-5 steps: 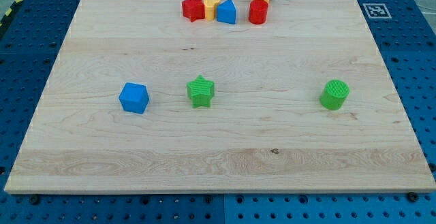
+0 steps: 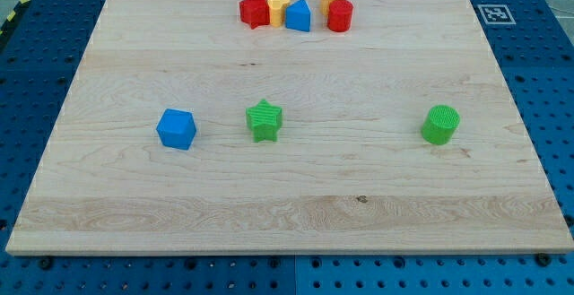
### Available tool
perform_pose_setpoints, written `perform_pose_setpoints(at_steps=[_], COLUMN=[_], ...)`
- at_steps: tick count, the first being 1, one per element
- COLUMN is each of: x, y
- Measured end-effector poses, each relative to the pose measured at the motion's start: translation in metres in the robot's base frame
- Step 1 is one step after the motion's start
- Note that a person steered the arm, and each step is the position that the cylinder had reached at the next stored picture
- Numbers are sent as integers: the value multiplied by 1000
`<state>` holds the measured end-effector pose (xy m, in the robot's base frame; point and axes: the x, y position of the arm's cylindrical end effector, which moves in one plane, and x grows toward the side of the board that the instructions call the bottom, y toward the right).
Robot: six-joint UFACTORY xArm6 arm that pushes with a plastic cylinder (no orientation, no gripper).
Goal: Move the yellow hexagon to the right of the red circle
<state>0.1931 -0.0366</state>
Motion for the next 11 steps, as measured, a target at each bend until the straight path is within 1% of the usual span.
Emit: perform_pose_setpoints(at_steps=[4, 5, 6, 7, 8, 9, 11], x=[0, 1, -1, 6, 16, 19, 19], y=[79, 84, 29, -7, -2, 11, 78])
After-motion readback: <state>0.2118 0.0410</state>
